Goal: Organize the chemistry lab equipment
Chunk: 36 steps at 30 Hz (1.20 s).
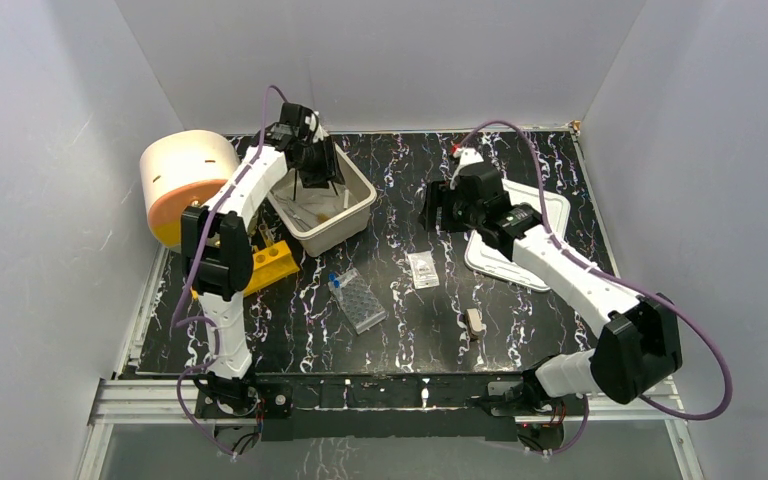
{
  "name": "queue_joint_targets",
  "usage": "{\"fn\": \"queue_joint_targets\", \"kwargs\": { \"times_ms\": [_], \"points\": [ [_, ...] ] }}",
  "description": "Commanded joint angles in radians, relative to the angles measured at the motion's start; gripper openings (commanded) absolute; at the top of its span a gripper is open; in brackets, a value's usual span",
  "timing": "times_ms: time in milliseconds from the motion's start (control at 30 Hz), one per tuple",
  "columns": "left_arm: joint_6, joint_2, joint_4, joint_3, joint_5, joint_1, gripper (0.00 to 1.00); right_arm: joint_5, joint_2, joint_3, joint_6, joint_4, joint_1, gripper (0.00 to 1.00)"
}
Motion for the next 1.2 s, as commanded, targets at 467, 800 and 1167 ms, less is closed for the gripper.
{"fn": "queue_joint_targets", "kwargs": {
  "times_ms": [467,800,1167],
  "points": [
    [0.007,-0.318,-0.068,-0.004,-0.013,-0.027,0.73,-0.021,0.273,-0.013,0.077,-0.259,0.001,0.85],
    [-0.082,-0.481,0.061,-0.104,0.314,-0.027,0.81,-0.074,0.381,0.042,0.084,-0.239,0.019,0.64],
    [-0.101,-0.529,0.095,-0.12,0.355,-0.026,0.87,0.059,0.45,0.075,0.041,-0.253,0.029,0.58]
  ]
}}
